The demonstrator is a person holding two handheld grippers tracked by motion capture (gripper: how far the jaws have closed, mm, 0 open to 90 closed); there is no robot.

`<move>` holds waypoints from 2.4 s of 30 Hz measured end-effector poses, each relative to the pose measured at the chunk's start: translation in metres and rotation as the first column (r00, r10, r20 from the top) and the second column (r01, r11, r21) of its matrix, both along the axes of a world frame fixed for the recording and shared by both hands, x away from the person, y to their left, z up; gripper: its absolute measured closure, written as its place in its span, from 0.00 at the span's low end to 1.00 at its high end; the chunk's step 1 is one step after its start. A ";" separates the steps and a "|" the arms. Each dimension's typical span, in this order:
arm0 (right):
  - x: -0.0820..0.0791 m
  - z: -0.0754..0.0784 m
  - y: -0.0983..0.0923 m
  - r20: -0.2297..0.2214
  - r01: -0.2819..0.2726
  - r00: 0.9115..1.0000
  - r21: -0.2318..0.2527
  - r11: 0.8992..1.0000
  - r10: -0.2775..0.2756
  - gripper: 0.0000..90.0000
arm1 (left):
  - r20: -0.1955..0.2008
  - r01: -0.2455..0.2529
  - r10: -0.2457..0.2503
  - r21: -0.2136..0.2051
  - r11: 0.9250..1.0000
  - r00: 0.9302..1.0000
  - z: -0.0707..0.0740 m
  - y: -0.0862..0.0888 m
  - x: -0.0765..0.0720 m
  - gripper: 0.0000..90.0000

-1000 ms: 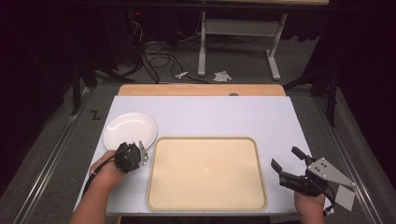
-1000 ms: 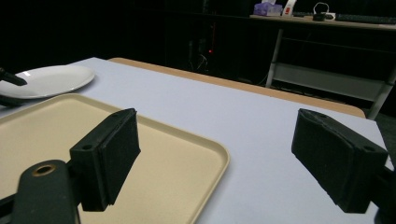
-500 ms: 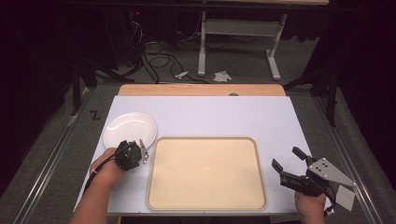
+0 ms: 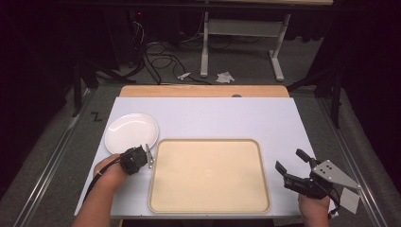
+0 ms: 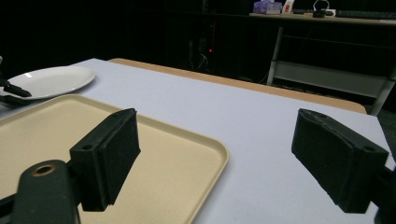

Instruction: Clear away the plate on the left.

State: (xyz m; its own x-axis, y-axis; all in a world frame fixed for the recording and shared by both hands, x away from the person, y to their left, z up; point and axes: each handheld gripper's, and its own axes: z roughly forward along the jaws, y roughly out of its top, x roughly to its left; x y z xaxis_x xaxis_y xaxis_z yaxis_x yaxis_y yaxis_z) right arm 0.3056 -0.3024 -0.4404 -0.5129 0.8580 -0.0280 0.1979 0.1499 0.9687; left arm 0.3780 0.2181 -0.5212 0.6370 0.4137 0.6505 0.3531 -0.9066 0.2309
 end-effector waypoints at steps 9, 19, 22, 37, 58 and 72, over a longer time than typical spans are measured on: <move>0.000 0.000 -0.001 0.001 0.000 1.000 0.005 1.000 0.000 0.18 | 0.047 0.006 -0.009 0.058 0.998 0.999 -0.004 -0.005 -0.004 0.91; 0.000 -0.001 -0.001 -0.001 0.004 1.000 0.010 1.000 -0.004 0.18 | 0.153 0.001 -0.008 0.044 0.999 0.988 0.007 -0.006 -0.007 0.96; 0.000 -0.001 -0.001 -0.003 0.004 1.000 0.012 1.000 -0.004 0.18 | 0.160 -0.004 -0.001 0.028 1.000 0.987 0.011 -0.005 -0.006 0.97; 0.001 -0.002 -0.002 0.000 0.006 1.000 0.010 1.000 -0.006 0.18 | 0.187 0.005 -0.007 0.008 1.000 0.982 0.016 -0.003 -0.013 0.97; 0.001 -0.001 -0.001 0.000 0.005 1.000 0.008 1.000 -0.005 0.18 | 0.241 0.046 -0.044 -0.003 0.999 0.970 0.031 -0.010 -0.031 0.97; 0.000 0.000 -0.001 0.004 0.007 1.000 0.011 1.000 -0.007 0.18 | 0.262 0.056 -0.047 -0.024 0.998 0.964 0.045 -0.014 -0.048 0.97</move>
